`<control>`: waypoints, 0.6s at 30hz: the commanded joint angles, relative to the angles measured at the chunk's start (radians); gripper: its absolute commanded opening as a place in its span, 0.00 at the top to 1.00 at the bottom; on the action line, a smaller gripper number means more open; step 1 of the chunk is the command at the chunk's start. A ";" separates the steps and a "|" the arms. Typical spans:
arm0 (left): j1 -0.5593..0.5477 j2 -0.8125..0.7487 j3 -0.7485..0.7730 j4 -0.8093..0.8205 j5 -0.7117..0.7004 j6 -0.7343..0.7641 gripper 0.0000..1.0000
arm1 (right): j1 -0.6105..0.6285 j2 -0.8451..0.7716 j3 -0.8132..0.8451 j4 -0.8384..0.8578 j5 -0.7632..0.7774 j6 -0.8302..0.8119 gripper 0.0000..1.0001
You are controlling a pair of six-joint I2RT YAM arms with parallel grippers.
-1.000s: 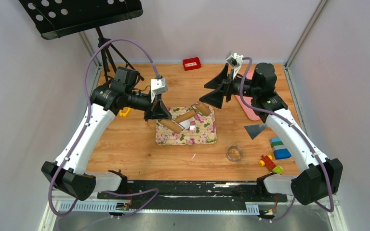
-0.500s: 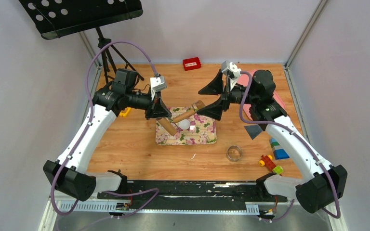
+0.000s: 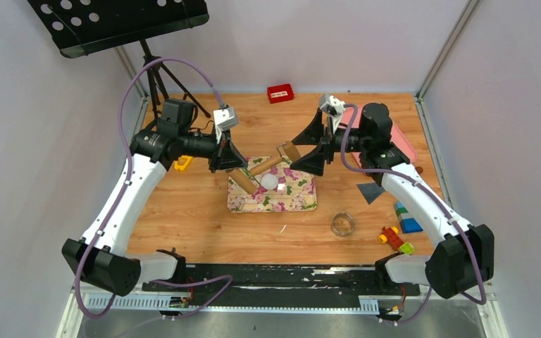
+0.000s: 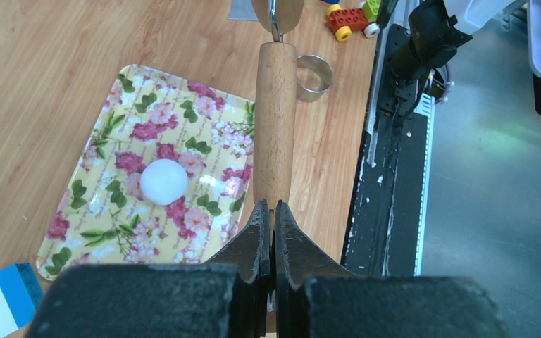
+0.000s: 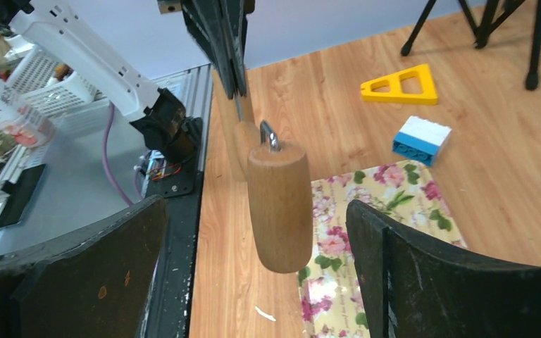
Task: Roll out the dumpling wrappers from the dough
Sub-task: Pick up the rolling pin from the center of the board.
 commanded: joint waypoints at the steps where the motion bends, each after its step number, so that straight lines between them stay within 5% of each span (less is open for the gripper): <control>1: 0.019 -0.027 0.060 0.038 0.070 -0.017 1.00 | -0.001 0.021 -0.056 0.155 -0.091 0.063 0.00; 11: 0.039 -0.019 0.059 0.049 0.102 -0.027 1.00 | 0.093 0.093 -0.072 0.355 -0.057 0.202 0.02; 18: 0.071 -0.040 0.030 0.090 0.134 -0.055 1.00 | 0.112 0.200 -0.137 0.908 0.015 0.613 0.08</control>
